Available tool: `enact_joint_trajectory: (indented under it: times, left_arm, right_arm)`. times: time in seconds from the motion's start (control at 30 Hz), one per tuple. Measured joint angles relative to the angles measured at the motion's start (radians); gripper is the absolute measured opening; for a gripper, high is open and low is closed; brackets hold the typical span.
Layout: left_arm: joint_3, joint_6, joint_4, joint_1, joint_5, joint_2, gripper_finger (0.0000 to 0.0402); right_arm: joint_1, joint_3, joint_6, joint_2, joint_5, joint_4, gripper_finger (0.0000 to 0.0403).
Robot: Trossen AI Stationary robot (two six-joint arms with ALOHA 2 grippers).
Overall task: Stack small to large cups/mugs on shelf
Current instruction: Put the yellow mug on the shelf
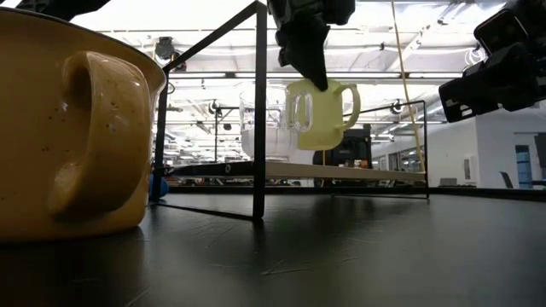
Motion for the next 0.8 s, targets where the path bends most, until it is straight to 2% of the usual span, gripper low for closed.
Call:
enact_joint_trajectory:
  times: [0.8]
  left_arm:
    - [-0.140,0.022,0.088,-0.005,0.001,-0.005,0.0005]
  right_arm:
    - [0.000,0.000,0.007,0.000,0.000,0.000,0.0000]
